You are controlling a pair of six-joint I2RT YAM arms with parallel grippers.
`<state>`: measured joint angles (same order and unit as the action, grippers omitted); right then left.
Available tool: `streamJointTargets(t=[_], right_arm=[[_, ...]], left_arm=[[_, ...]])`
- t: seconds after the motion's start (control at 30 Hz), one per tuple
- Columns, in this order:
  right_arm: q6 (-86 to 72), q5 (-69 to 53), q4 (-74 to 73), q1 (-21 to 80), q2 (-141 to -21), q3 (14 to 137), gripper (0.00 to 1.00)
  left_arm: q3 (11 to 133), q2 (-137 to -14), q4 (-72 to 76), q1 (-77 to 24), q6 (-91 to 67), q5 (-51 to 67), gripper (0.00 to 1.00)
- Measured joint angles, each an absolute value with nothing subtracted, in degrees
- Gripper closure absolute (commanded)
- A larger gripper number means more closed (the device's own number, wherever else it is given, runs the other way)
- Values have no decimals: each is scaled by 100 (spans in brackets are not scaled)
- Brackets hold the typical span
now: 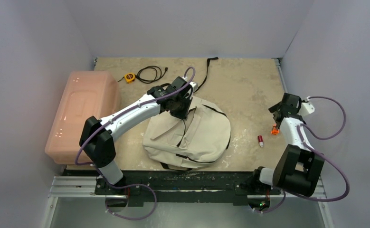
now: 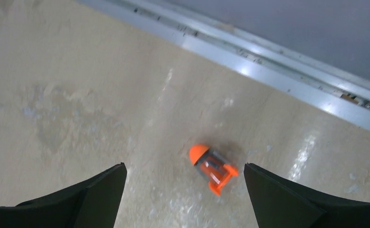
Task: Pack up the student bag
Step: Pick up the stationery from the center of the board.
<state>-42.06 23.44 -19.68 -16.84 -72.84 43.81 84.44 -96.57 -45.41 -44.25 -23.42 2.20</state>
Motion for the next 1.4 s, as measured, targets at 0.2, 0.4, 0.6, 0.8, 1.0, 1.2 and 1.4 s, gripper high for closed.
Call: streamJointTargets(t=[0.2, 0.4, 0.6, 0.8, 1.0, 1.2, 1.4], right_arm=[[-4191, 2088, -1693, -2523, -7891, 4491, 1], [-4003, 1680, -1575, -2541, -8162, 4486, 1], [-3844, 1396, -1452, -2536, -8329, 4466, 3], [-3706, 1402, -1459, -2327, -8383, 4226, 13], [-3618, 1452, -1500, -2237, -8405, 4165, 25], [-3566, 1623, -1503, -2156, -8412, 4165, 36], [-3511, 1706, -1476, -2078, -8412, 4165, 59]], left_arm=[[8444, -9660, -4530, -4425, -2342, 270, 100], [8444, -9660, -4521, -4425, -2342, 316, 100], [8447, -9660, -4506, -4425, -2344, 360, 100], [8447, -9660, -4495, -4425, -2346, 423, 100], [8444, -9660, -4486, -4427, -2359, 534, 100], [8444, -9660, -4482, -4427, -2359, 558, 100], [8444, -9660, -4480, -4427, -2359, 561, 100]])
